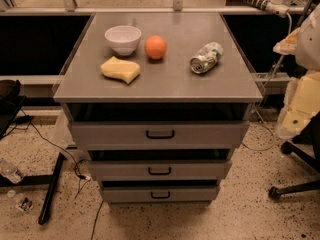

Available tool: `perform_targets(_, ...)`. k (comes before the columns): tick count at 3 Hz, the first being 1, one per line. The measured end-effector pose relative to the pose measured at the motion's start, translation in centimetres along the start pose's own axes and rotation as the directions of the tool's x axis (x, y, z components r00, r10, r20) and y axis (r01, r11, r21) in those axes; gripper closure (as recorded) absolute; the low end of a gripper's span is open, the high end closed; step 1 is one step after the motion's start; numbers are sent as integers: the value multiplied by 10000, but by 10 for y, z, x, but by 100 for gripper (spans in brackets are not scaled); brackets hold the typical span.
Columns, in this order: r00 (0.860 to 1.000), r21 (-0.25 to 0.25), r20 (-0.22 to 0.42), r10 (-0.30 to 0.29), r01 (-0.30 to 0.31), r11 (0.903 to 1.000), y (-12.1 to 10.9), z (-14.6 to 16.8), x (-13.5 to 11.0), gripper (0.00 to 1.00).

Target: Open bottom drawer

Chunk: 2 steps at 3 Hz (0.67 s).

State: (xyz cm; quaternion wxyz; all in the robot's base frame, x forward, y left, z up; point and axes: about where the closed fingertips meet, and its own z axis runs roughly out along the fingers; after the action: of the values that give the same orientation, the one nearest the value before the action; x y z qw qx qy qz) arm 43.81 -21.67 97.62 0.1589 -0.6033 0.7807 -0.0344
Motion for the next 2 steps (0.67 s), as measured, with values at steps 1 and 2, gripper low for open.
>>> perform_targets(1,10000,5,1,5,-5,10000,0,0,0,0)
perform_targets(2,9999,101,15,120,-120,9999,0,-1,0,0)
